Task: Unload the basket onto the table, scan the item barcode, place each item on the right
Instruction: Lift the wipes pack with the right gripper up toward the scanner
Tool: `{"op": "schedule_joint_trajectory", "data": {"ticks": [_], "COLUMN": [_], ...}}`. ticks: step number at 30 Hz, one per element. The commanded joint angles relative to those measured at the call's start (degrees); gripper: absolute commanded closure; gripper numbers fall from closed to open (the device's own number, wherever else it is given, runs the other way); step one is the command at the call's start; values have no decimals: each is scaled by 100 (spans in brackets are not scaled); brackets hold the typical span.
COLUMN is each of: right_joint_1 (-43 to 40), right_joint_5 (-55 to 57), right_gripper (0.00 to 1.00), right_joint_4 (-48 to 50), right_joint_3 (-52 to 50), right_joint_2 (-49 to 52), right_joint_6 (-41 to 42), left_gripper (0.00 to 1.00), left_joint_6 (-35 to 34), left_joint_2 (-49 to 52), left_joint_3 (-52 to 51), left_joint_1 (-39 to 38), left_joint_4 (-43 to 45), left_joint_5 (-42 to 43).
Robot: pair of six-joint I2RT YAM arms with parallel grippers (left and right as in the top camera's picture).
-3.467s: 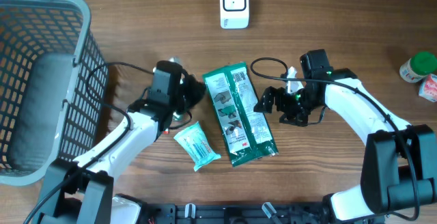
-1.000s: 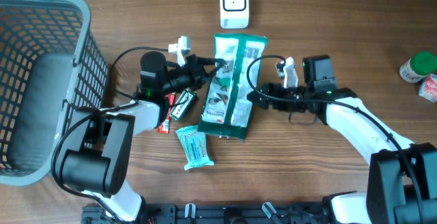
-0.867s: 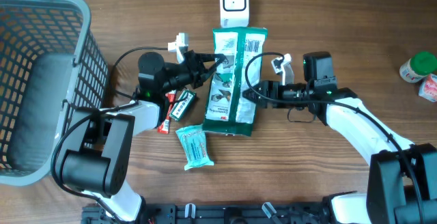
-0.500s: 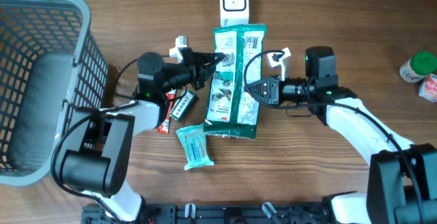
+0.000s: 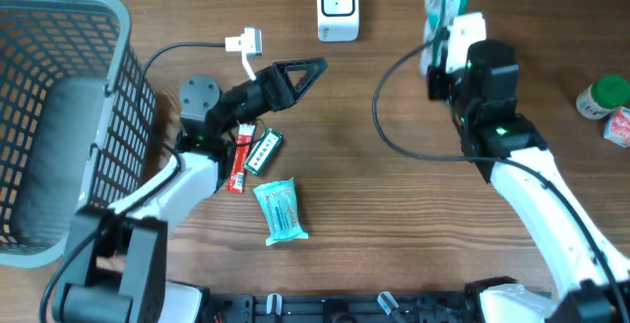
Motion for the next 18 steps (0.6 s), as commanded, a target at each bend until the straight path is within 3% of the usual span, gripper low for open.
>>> {"op": "schedule_joint_trajectory", "data": {"ticks": [1,5,9,18], "right_joint_1": [76,387,758,1023], "right_joint_5": [2024,3423,3504,3423], "right_gripper": [95,95,95,95], "right_joint_4": [1150,3591,5637,5268], "right_joint_3": [92,92,107,1478], "right_joint_2": [540,1591,2568,4109], "right_joint_6": [-1569,-4485,-6074,-6172], "left_gripper": [0,0,0,0], "left_joint_6": [1172,1611,1908,2437], "left_joint_2": [-522,-743,-745,-745], "left_joint_3": [26,26,26,26], "left_joint_1": [13,13,13,13], "left_joint_4": [-647,-1071,-1499,-2323], "left_joint_5": [-391,-599,-914,-1537]}}
